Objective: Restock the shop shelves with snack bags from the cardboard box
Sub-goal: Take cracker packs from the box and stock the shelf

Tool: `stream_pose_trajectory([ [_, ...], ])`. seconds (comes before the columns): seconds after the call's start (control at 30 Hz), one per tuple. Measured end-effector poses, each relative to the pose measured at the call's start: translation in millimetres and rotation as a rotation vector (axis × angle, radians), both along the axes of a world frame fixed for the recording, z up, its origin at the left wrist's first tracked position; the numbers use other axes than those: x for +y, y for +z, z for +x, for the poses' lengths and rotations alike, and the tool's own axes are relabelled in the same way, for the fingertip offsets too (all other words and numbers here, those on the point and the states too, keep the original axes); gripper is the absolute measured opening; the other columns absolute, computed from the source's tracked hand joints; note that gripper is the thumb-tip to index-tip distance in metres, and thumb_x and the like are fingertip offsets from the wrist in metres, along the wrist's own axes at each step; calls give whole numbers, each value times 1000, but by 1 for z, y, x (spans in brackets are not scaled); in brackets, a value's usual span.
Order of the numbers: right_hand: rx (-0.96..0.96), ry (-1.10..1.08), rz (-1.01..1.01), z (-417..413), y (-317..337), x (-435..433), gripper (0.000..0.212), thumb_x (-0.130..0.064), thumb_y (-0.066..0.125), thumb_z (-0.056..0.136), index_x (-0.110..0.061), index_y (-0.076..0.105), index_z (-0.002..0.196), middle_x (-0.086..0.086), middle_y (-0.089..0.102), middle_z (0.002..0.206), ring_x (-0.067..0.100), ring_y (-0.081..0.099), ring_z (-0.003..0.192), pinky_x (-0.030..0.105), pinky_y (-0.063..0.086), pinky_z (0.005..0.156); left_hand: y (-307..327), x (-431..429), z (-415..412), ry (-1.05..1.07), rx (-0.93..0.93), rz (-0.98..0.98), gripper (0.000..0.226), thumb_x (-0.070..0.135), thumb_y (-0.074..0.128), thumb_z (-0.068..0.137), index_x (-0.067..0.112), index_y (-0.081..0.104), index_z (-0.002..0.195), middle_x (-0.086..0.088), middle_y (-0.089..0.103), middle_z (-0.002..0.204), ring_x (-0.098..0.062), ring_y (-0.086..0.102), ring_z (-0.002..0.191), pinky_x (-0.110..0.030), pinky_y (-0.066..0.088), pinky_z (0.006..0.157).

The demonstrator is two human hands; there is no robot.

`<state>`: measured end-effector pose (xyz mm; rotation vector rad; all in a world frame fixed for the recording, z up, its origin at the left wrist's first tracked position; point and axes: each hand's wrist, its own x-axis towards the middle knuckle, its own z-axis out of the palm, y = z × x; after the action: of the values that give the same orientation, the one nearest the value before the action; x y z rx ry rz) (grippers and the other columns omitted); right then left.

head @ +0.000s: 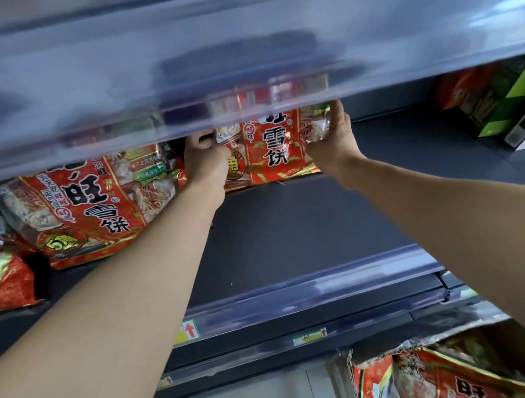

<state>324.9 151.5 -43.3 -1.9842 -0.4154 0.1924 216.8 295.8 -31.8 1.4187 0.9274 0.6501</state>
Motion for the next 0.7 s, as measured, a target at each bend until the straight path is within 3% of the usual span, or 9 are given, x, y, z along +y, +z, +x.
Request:
stream_pose_trajectory([
  [0.1, -20, 10, 12, 2, 2, 11, 66, -3, 49, 83, -18, 27, 144, 4, 35, 138, 16, 47, 102, 16, 41, 61, 4, 7, 1, 14, -16, -36, 33, -13, 51, 82, 20, 50, 78, 3, 54, 83, -13, 53, 86, -35, 44, 91],
  [0.17, 2, 46, -2, 5, -4, 16, 72, -2, 48, 81, -20, 23, 146, 4, 33, 143, 20, 52, 104, 17, 40, 45, 2, 10, 1, -20, -31, -58, 36, -14, 50, 83, 21, 51, 80, 4, 58, 91, -15, 54, 97, -35, 41, 99],
  [0.23, 41, 81, 14, 9, -11, 17, 87, 1, 53, 75, -27, 15, 149, 1, 28, 149, 22, 54, 114, 13, 41, 41, -1, 10, -1, -61, -45, -67, 37, -16, 48, 82, 19, 53, 96, 2, 61, 108, -17, 54, 110, -33, 40, 100],
  [0.33, 38, 80, -42, 7, -16, 15, 101, 2, 58, 75, -34, 2, 151, -4, 12, 157, 20, 44, 127, 15, 48, 52, -4, 8, -3, -71, -39, -34, 50, -16, 47, 80, 18, 53, 116, 0, 60, 120, -19, 53, 118, -29, 41, 95],
  [0.4, 20, 74, -94, 1, -15, 13, 105, 0, 60, 77, -35, -5, 151, -5, 3, 158, 20, 33, 138, 24, 54, 74, -2, 0, -6, -25, 8, 33, 55, -14, 48, 83, 13, 49, 130, -1, 55, 126, -15, 50, 119, -24, 40, 96],
  [0.47, -18, 64, -99, -7, -13, 7, 100, -6, 62, 77, -30, 1, 152, -1, 6, 158, 20, 26, 141, 35, 45, 102, 2, -11, -12, 34, 60, 93, 54, -11, 50, 84, 9, 47, 134, -5, 52, 133, -16, 49, 122, -22, 39, 98],
  [0.53, -68, 69, -91, -18, -9, -1, 87, -13, 64, 79, -21, 15, 151, 4, 22, 153, 21, 26, 140, 36, 31, 114, 4, -27, -19, 39, 76, 147, 49, -11, 50, 84, 6, 50, 130, -7, 55, 131, -18, 51, 121, -21, 39, 98],
  [0.63, -140, 89, -103, -39, 2, -25, 53, -13, 56, 85, -16, 42, 137, 6, 47, 135, 22, 40, 129, 23, 33, 101, 9, -57, -29, -37, 64, 201, 40, -11, 48, 86, 6, 56, 121, -1, 59, 117, -12, 54, 107, -10, 42, 85],
  [0.7, -173, 119, -114, -53, 9, -44, 43, -12, 53, 87, -16, 49, 130, 5, 53, 128, 23, 46, 124, 19, 33, 90, 9, -78, -36, -82, 50, 231, 37, -10, 47, 87, 6, 56, 120, -3, 59, 117, -14, 55, 108, -14, 41, 87],
])
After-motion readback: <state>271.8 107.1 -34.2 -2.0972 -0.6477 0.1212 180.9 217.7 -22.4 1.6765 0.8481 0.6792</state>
